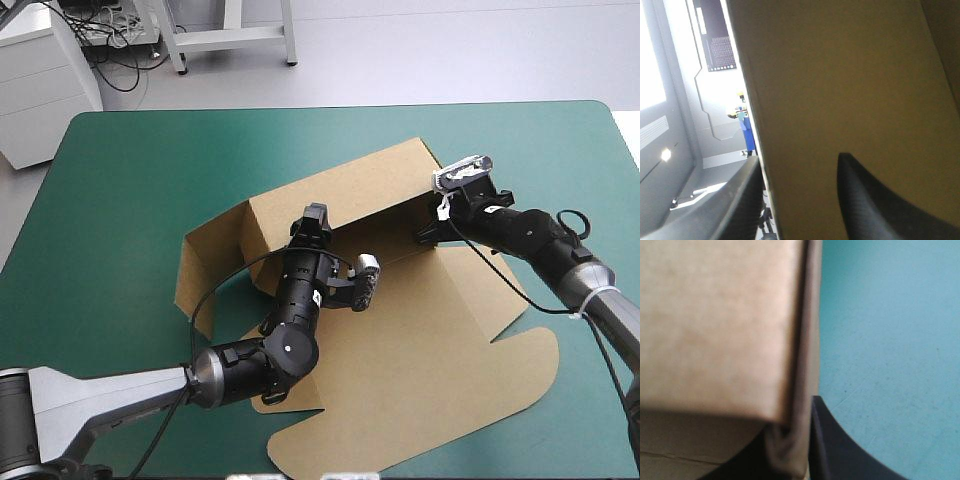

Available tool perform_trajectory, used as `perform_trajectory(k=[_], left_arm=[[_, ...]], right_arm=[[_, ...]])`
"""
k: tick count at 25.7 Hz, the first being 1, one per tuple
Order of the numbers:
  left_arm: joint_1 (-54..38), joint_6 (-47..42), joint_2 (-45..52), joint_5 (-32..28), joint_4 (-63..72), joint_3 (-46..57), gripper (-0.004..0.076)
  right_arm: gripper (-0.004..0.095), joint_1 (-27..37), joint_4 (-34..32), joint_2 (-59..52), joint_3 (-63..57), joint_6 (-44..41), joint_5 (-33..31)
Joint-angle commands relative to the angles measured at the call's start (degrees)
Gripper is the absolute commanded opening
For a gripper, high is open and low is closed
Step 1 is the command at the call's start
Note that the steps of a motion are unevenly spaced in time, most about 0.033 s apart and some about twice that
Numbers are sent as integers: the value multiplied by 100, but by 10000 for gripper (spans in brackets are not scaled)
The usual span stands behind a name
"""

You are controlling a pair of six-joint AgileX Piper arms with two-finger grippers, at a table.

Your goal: Fold the box

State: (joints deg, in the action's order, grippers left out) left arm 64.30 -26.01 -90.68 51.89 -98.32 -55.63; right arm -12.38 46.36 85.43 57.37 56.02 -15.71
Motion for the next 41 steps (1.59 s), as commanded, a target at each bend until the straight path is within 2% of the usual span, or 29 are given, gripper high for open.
perform_trajectory(k=[1,10,12,13,16,20,22,25,31,34,37,41], left_arm=[[253,244,182,493,-439,-162,328],[902,255,182,1409,-439,-162,324],[1077,266,182,1612,-439,-162,293],[1164,266,182,1660,-439,-162,230],[1252,398,182,1751,-439,-162,-36],[1301,876,182,1515,-328,-178,-8],[1265,1349,208,1254,329,-372,-8],[968,2805,288,821,2223,-1012,-8],[-37,4955,300,865,4966,-2655,-8],[-739,5957,300,1183,6566,-3534,-8],[-1582,6442,300,1453,7741,-4201,-8],[-2712,6412,300,1319,8368,-4601,-8]], right_arm=[[-4,14,278,-264,221,-18,453],[-4,24,128,317,936,-18,0],[-4,24,128,486,1154,-29,-90],[-4,24,128,551,1246,-44,-120],[-4,24,115,619,1286,-21,-117],[-4,24,-32,654,1286,-21,-127],[-4,24,-32,654,1286,-21,-127],[-4,24,-32,654,1286,-32,-127],[-4,24,-32,654,1286,-19,-224],[-4,24,-32,654,1286,-19,-287],[-4,24,-32,654,1286,-19,-302],[-4,24,-32,654,1286,-19,-302]])
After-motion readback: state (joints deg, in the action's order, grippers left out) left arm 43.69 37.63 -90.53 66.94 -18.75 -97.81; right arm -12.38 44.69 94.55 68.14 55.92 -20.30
